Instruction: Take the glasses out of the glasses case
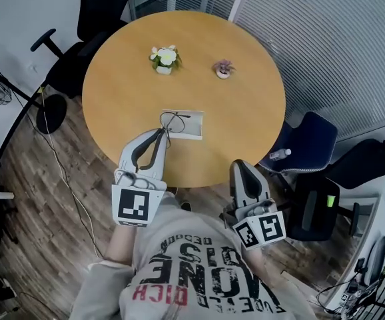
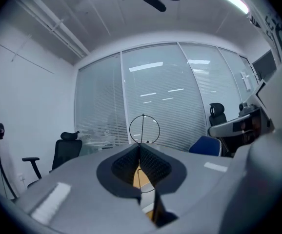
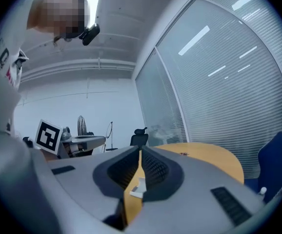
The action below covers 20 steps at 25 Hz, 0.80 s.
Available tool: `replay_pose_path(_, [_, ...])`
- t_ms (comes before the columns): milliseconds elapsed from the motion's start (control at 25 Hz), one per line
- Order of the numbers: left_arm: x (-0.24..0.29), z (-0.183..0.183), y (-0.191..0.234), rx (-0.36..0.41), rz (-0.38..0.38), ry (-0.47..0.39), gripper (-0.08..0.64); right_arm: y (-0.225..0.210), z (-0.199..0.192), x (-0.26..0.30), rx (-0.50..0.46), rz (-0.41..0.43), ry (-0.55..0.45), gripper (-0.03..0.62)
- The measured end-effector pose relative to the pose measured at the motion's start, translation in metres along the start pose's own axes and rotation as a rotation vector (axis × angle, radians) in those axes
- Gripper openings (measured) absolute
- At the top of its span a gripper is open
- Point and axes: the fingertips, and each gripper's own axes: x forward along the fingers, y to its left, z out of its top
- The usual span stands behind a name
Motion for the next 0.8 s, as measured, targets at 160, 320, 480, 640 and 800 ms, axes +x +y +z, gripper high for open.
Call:
replay_pose_path(160, [-0.03, 0.012, -0.009, -0.057, 0.066, -0.047, 0.017, 0.007, 0.01, -0.019, -0.019, 0.023, -0.031, 0.025])
replay_pose_path(320, [-0.057, 0.018, -0.017, -0.079, 0.114, -0.091, 0.017, 0.012, 0.014, -0.035, -0.02, 0.036, -0.053, 0.025])
replay_pose_path(480, [-0.084, 0.02, -0.02, -0.135, 0.155, -0.167, 0.017, 0.019, 0.014, -0.05, -0.013, 0.041, -0.066, 0.025])
replay_pose_path(640, [-0.104, 0.012, -0.019, -0.183, 0.184, -0.186, 0.017, 0.029, 0.01, -0.058, -0.007, 0.051, -0.066, 0.025])
replay_pose_path(800, [-0.118, 0.006, -0.021, -0.152, 0.2, -0.169, 0.017, 0.038, 0.004, -0.062, -0.007, 0.066, -0.05, 0.025])
